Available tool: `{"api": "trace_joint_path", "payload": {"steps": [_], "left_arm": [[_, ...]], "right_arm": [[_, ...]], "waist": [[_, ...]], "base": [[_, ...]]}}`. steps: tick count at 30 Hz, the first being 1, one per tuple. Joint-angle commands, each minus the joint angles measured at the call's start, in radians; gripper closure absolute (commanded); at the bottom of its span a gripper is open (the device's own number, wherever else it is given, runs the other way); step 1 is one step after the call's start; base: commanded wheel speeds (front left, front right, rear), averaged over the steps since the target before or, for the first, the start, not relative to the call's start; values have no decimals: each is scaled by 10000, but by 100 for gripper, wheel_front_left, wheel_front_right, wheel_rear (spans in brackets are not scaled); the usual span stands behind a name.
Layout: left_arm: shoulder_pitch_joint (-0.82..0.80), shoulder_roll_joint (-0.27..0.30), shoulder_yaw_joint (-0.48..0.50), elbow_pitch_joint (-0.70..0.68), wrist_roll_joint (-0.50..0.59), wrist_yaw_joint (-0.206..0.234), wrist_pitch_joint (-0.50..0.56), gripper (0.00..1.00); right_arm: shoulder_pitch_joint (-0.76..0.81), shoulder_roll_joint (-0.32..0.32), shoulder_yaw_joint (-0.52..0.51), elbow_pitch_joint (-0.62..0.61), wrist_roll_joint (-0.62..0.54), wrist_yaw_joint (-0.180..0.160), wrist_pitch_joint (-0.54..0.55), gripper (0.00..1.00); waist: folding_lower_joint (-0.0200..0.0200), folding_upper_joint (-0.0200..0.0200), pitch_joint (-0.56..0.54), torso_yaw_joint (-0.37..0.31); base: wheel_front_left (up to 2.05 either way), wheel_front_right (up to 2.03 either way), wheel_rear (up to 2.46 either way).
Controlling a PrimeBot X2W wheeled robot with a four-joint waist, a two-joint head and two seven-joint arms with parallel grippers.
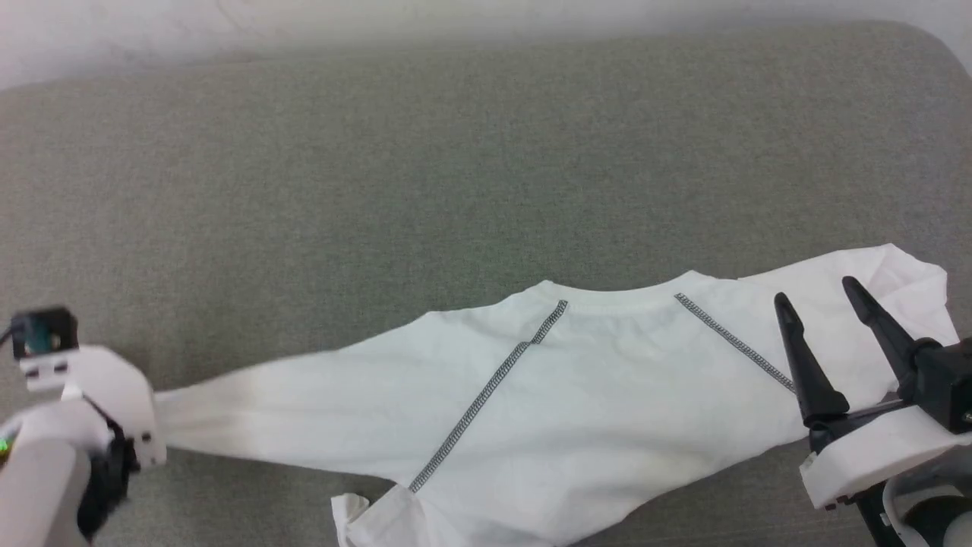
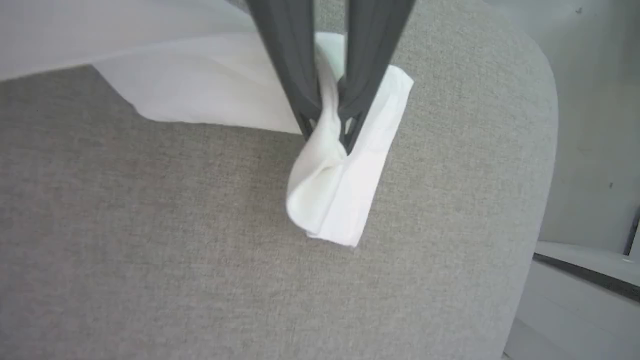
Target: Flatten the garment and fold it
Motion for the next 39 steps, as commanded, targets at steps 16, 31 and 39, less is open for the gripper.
{"api": "trace_joint_path", "payload": {"steps": [16, 31, 39], "left_arm": [[1208, -789, -141, -2986, 376, 62, -2880, 0], [-1746, -2494, -2920, -2811, -172, -2028, 333, 0], [-2774, -2926, -3632, -1194, -274, -2818, 1201, 0]], "right_arm": [[165, -280, 205, -221, 244, -21, 376, 0], [-178, -307, 341, -488, 269, -21, 379, 0], [-307, -132, 367, -459, 117, -21, 203, 0]], "waist": [[1, 0, -741, 80], [1, 0, 17, -243], [1, 0, 714, -631]], "base": [[0, 0, 0], [0, 0, 0], [0, 0, 0]]}}
